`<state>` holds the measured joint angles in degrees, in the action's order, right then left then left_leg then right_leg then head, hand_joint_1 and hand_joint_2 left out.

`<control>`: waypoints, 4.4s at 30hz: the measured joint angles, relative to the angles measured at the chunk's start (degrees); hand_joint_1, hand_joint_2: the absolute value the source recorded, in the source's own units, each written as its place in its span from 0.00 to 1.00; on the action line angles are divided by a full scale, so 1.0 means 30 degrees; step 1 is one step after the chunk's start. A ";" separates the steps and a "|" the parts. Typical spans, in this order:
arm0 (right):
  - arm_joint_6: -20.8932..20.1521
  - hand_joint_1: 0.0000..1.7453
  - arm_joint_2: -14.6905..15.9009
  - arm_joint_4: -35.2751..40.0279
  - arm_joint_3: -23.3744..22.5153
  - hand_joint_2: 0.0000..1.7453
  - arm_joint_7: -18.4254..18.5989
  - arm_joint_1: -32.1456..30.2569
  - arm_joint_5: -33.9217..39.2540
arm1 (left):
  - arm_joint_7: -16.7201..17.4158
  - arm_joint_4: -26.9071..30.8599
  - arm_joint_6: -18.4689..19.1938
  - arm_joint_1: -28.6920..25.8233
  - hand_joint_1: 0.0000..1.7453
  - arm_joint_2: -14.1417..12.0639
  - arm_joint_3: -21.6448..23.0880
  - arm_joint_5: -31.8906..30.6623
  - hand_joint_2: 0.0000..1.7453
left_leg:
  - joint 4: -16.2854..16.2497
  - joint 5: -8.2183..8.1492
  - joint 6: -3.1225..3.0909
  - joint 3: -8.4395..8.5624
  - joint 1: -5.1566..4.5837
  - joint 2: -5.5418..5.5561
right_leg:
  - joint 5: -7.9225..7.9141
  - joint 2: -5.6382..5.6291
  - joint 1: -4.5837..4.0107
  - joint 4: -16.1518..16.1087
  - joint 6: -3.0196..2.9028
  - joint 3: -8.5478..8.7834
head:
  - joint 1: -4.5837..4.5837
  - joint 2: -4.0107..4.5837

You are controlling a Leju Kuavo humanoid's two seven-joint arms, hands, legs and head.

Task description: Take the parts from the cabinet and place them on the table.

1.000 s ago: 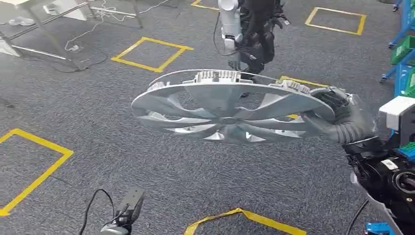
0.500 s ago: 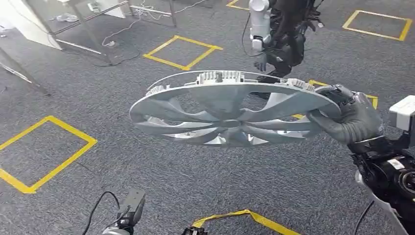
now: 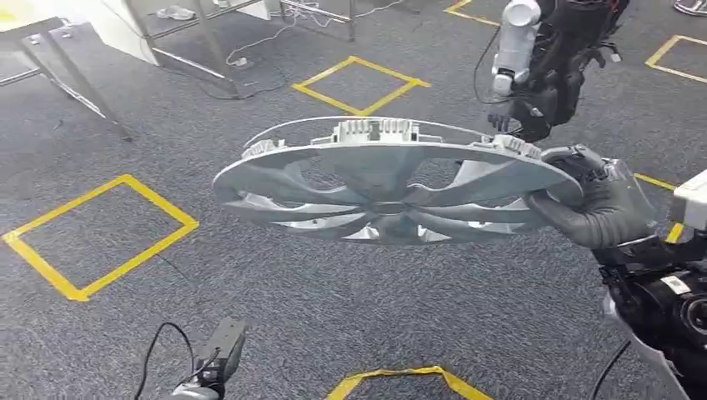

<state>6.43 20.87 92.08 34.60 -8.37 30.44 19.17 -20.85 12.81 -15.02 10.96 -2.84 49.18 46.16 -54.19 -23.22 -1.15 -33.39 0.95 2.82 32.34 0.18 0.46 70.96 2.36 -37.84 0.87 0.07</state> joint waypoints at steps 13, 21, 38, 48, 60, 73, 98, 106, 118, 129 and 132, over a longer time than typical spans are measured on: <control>-0.0146 1.00 0.0160 0.0947 -0.0889 1.00 0.0015 -0.1009 -0.0262 | 0.0168 0.0000 0.0918 -0.0055 0.00 -0.0029 0.0000 -0.0131 0.00 | -0.6282 -0.2915 0.0856 -0.3162 0.0043 -0.0737 | -0.2374 0.0188 0.0039 -0.5675 -0.0799 0.2374 | 0.0175 0.0000; -0.0226 1.00 0.0190 0.1552 -0.1268 1.00 0.0226 -0.1450 -0.0502 | 0.0423 0.0000 0.0911 -0.0020 0.00 -0.0190 0.0000 -0.0197 0.00 | -0.0090 -0.0277 0.0380 0.0070 -0.0207 -0.1657 | -0.2172 0.1212 -0.0217 -0.5538 -0.0425 0.2436 | 0.0168 0.0000; -0.0576 1.00 0.0291 0.2011 -0.1355 1.00 0.0277 -0.1649 -0.0554 | 0.0488 0.0000 0.0852 -0.0211 0.00 -0.0211 0.0000 -0.0087 0.00 | 0.0027 -0.0020 0.0353 -0.0060 -0.0037 0.0932 | -0.2298 -0.0754 -0.0144 -0.5406 -0.0486 0.2186 | -0.0029 0.0000; -0.0568 1.00 0.0291 0.2011 -0.1377 1.00 0.0241 -0.1430 -0.0517 | 0.0736 0.0000 0.0918 -0.0141 0.00 -0.0284 0.0000 -0.0189 0.00 | -0.1983 -0.0520 0.0911 -0.0898 0.0032 -0.1077 | -0.2391 0.0808 0.0059 -0.5724 -0.0732 0.2423 | 0.0219 0.0000; -0.0569 1.00 0.0284 0.2025 -0.1508 1.00 0.0219 -0.1461 -0.0517 | 0.0772 0.0000 0.0918 -0.0023 0.00 -0.0255 0.0000 -0.0189 0.00 | -0.0090 -0.0150 -0.0189 0.0028 -0.0174 -0.0367 | 0.0942 0.0064 0.0026 0.1219 0.0089 -0.0548 | 0.0015 0.0000; -0.0576 1.00 0.0291 0.2025 -0.1574 1.00 0.0197 -0.1342 -0.0517 | 0.0758 0.0000 0.0925 -0.0036 0.00 -0.0233 0.0000 -0.0182 0.00 | -0.3577 -0.2080 0.0623 -0.1787 -0.0163 -0.0528 | -0.2553 0.0101 0.0064 -0.5938 -0.0890 0.2457 | 0.0154 0.0000; -0.0648 1.00 0.0285 0.1982 -0.1530 1.00 0.0168 -0.1386 -0.0517 | 0.0816 0.0000 0.1005 -0.0087 0.00 -0.0175 0.0000 -0.0255 0.00 | -0.0156 -0.0009 0.0089 -0.0218 -0.0130 0.0705 | -0.2242 -0.0931 -0.0105 -0.5286 -0.0527 0.2137 | -0.0015 0.0000; -0.0729 1.00 0.0284 0.1982 -0.1515 1.00 0.0160 -0.1391 -0.0524 | 0.0816 0.0007 0.1005 -0.0153 0.00 -0.0211 0.0000 -0.0255 0.00 | -0.6367 -0.2922 0.0789 -0.3192 -0.0068 -0.0725 | -0.2498 0.0328 0.0047 -0.5791 -0.0932 0.2382 | 0.0168 0.0000; -0.0743 1.00 0.0284 0.1989 -0.1537 1.00 0.0168 -0.1329 -0.0525 | 0.0991 0.0015 0.1086 0.0001 0.00 -0.0241 0.0000 -0.0408 0.00 | -0.0096 -0.0094 -0.0168 -0.0139 -0.0046 -0.0936 | -0.0742 0.0384 0.0041 -0.3519 -0.0042 0.1629 | 0.0051 0.0000; -0.0772 1.00 0.0284 0.1909 -0.1523 1.00 0.0190 -0.1337 -0.0525 | 0.1108 0.0015 0.1107 0.0004 0.00 -0.0241 0.0000 -0.0422 0.00 | -0.0319 -0.0006 0.0149 -0.0421 -0.0112 0.0639 | -0.2149 -0.0735 -0.0044 -0.5080 -0.0400 0.2014 | 0.0022 0.0000; -0.0780 1.00 0.0284 0.1902 -0.1530 1.00 0.0190 -0.1308 -0.0525 | 0.1108 0.0015 0.1107 -0.0047 0.00 -0.0277 0.0000 -0.0430 0.00 | -0.0549 -0.0206 0.0440 -0.0542 -0.0112 0.0470 | -0.2326 -0.0239 0.0159 -0.5368 -0.0681 0.2191 | 0.0007 0.0000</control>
<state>4.09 21.73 97.79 30.01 -7.80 26.51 17.59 -17.53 12.85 -11.69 10.81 -3.67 49.18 44.87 -55.84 -23.84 0.17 -35.01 0.61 4.23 25.36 -0.53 0.94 54.85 0.31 -31.26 0.90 0.07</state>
